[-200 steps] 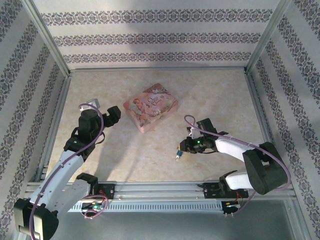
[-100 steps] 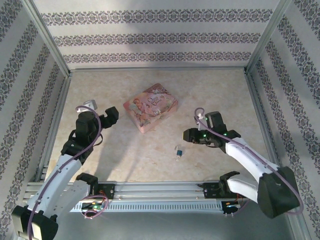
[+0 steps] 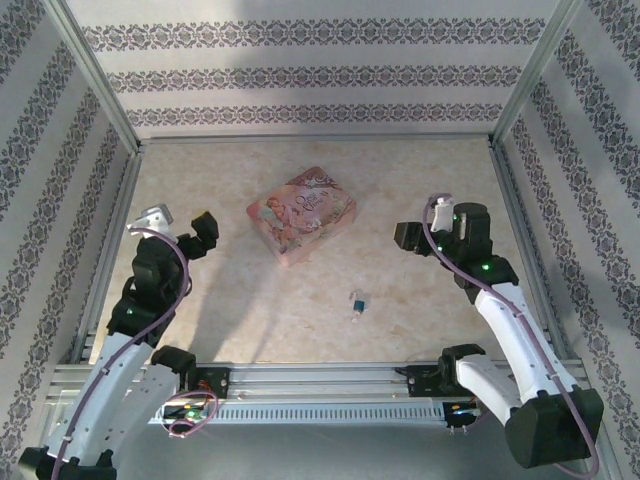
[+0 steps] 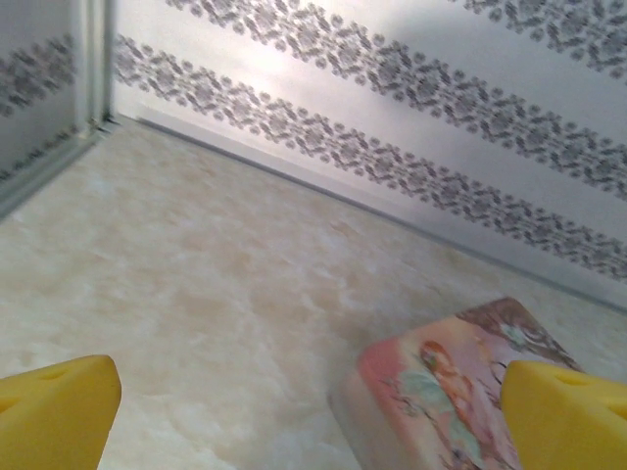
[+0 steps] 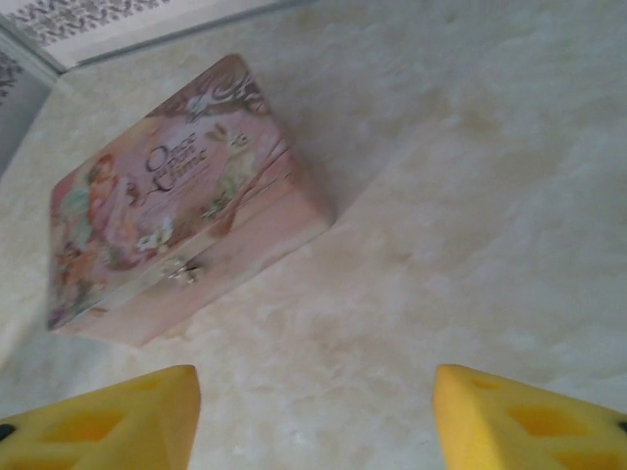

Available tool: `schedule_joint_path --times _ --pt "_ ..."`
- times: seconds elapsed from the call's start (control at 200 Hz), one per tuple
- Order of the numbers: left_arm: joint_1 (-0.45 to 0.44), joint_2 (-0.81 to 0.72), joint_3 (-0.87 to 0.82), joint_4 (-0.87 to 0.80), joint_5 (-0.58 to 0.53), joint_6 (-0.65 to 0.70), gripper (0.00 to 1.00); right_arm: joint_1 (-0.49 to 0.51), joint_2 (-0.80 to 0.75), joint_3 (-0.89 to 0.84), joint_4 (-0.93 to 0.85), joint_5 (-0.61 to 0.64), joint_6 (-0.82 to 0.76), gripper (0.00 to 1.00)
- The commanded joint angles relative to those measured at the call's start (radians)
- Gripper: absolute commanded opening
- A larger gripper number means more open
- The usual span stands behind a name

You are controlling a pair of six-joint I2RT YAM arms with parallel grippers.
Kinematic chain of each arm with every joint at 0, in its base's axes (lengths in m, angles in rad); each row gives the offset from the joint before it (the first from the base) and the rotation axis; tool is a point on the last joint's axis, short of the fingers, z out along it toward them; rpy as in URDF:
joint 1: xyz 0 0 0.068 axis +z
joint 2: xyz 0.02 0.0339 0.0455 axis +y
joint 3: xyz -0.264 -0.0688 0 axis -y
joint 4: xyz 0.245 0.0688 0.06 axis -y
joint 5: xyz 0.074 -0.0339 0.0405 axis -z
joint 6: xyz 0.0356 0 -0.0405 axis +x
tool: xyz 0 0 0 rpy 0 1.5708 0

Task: Unlock a padlock with a key

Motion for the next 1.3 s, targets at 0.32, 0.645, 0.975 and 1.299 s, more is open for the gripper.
schedule_joint_path --times 0.32,0.645,0.975,1.299 --pt "0.014 -0.090 -0.137 0.027 -0.247 0.156 0.99 -0.096 -0.086 -0.154 0.318 0.290 -0.174 0.98" --pt "0.015 -0.036 -0.228 0.143 -0.298 0.217 0.99 -0.163 0.008 -0.313 0.568 0.283 -0.168 0.98" --pt "0.028 0.075 -0.342 0.293 -0.267 0.249 0.99 -0.172 0.236 -0.429 0.927 0.267 -0.156 0.98" --pt "0.041 0.148 -0.357 0.369 -0.234 0.278 0.99 -0.172 0.406 -0.424 1.179 0.203 -0.186 0.98"
